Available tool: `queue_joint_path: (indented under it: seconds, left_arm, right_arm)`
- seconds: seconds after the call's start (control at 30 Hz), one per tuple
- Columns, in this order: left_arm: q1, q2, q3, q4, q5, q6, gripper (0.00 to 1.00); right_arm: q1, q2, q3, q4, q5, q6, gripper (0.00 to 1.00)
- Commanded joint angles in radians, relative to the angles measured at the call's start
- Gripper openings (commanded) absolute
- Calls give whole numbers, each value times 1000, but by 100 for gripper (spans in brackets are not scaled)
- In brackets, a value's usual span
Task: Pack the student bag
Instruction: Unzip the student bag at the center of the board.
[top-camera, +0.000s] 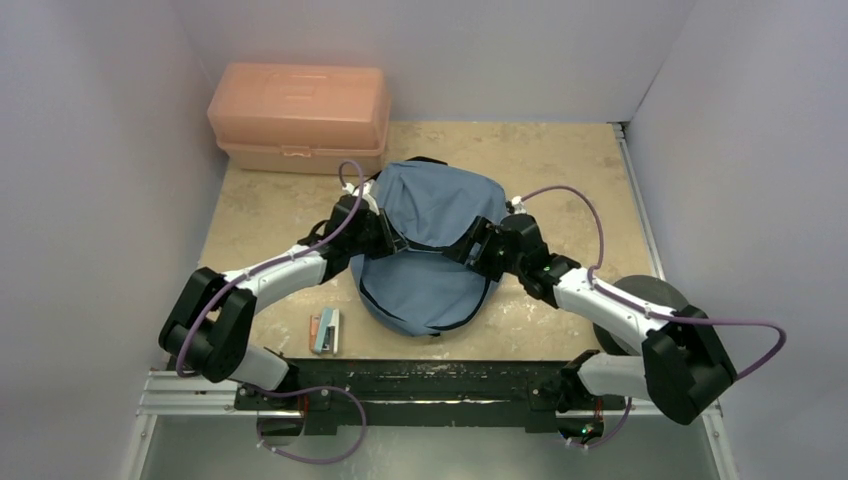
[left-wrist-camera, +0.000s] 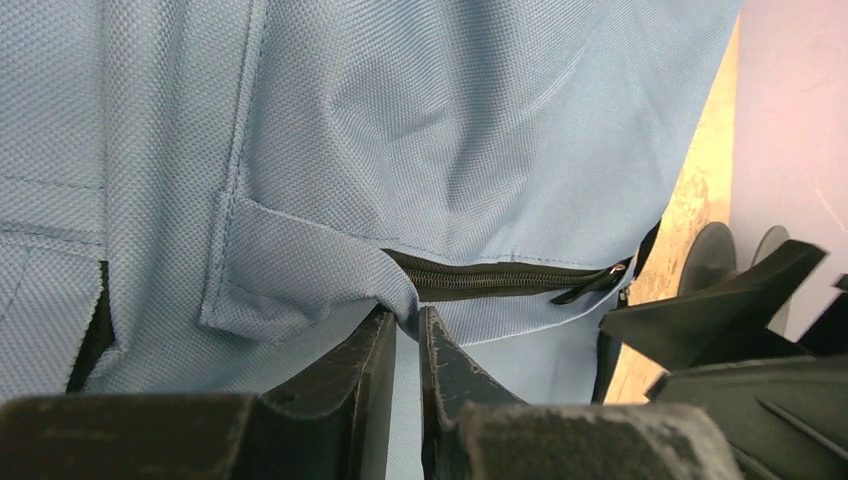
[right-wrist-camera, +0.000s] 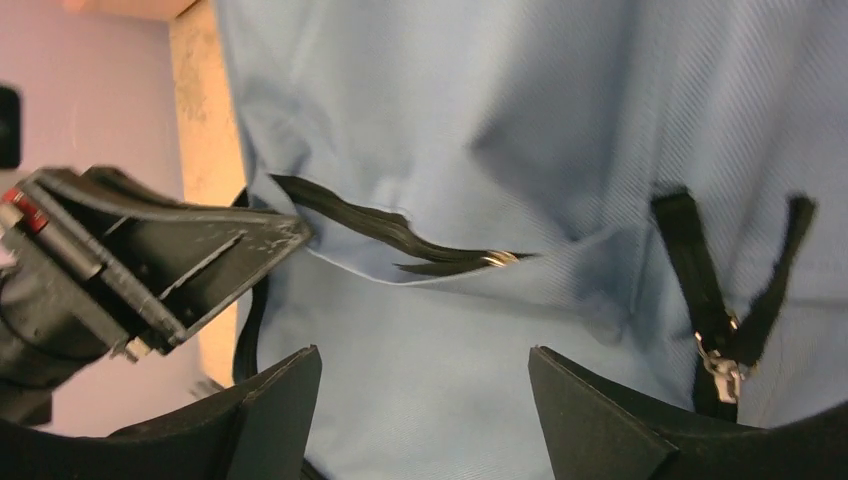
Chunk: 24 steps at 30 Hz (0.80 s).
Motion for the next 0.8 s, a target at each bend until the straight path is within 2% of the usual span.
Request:
queue_joint_path:
  seconds: [0.0, 0.07, 0.13, 0.27, 0.53, 0.57, 0.6, 0.7, 0.77]
  left_arm:
    - [-22, 15, 24, -28, 18, 43, 11]
    - [-28, 13, 23, -31, 14, 45, 11]
    - [-35, 9, 20, -31, 6, 50, 11]
    - [-44, 15, 14, -29, 0, 56, 10]
    - [-57, 14, 2, -26, -4, 73, 10]
    - [-58, 12, -1, -25, -5, 76, 10]
    - [-61, 10, -3, -26, -7, 80, 10]
    - [-61, -10, -7, -37, -7, 90, 13]
    - [-61, -42, 3, -67, -7, 104, 19]
  right_arm:
    - [-41, 35, -25, 16, -112, 326, 78]
    - [-59, 57, 4, -10, -139, 350, 74]
    - [-63, 51, 3, -41, -97, 381, 69]
    - [-121, 37, -91, 111, -121, 486, 54]
    - [-206, 113, -100, 167, -189, 537, 54]
    - [-209, 120, -99, 173, -192, 542, 51]
    - [-212, 125, -101, 181, -196, 543, 44]
    - [-214, 138, -110, 190, -206, 524, 15]
    - [-214, 140, -133, 207, -202, 510, 3]
